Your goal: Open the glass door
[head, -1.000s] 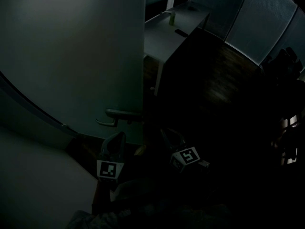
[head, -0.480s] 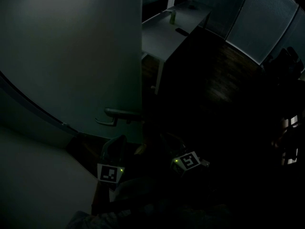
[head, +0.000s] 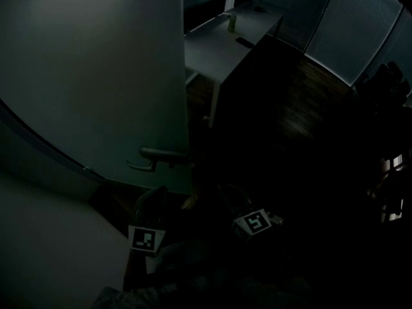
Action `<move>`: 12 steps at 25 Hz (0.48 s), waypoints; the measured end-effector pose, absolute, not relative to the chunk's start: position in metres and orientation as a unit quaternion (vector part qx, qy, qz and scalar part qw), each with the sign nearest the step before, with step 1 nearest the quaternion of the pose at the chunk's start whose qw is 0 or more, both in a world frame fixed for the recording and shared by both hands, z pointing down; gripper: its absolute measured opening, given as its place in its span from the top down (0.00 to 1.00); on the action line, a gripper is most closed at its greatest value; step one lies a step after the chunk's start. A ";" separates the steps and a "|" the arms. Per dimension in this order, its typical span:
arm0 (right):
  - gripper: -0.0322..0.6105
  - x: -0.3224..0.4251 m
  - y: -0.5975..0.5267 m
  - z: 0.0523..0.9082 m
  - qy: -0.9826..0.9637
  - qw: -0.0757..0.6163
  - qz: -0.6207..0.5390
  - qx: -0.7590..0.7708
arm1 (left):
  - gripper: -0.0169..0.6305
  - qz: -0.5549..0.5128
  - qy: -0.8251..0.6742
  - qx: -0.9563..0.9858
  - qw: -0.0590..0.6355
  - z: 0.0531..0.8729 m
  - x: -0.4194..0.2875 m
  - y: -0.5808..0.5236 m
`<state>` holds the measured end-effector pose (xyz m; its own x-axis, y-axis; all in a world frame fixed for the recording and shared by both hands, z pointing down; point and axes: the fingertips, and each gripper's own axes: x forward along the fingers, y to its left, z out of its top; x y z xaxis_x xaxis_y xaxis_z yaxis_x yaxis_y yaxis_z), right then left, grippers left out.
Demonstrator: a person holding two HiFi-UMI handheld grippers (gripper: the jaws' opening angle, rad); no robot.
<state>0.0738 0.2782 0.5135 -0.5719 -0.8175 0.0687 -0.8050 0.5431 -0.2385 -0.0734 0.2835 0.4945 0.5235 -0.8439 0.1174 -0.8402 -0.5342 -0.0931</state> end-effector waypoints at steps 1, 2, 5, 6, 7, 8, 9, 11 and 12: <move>0.95 0.074 0.280 0.513 0.878 0.026 -0.124 -0.461 | 0.97 -0.075 0.485 -0.871 0.010 0.495 -0.074 0.285; 0.95 0.074 0.281 0.514 0.879 0.025 -0.124 -0.460 | 0.97 -0.076 0.487 -0.870 0.008 0.496 -0.075 0.285; 0.95 0.073 0.283 0.519 0.880 0.022 -0.126 -0.457 | 0.97 -0.076 0.489 -0.869 0.007 0.497 -0.075 0.285; 0.95 0.073 0.284 0.519 0.881 0.021 -0.127 -0.456 | 0.97 -0.076 0.489 -0.869 0.008 0.497 -0.075 0.285; 0.95 0.073 0.284 0.519 0.881 0.021 -0.127 -0.454 | 0.97 -0.076 0.488 -0.869 0.010 0.496 -0.074 0.284; 0.95 0.073 0.285 0.518 0.882 0.021 -0.126 -0.453 | 0.97 -0.076 0.488 -0.870 0.012 0.495 -0.073 0.284; 0.95 0.073 0.285 0.517 0.883 0.021 -0.125 -0.453 | 0.97 -0.077 0.487 -0.870 0.013 0.494 -0.072 0.284; 0.95 0.073 0.284 0.516 0.882 0.023 -0.125 -0.453 | 0.97 -0.077 0.487 -0.870 0.011 0.494 -0.072 0.284; 0.95 0.074 0.283 0.515 0.882 0.024 -0.126 -0.454 | 0.97 -0.076 0.487 -0.870 0.008 0.494 -0.072 0.284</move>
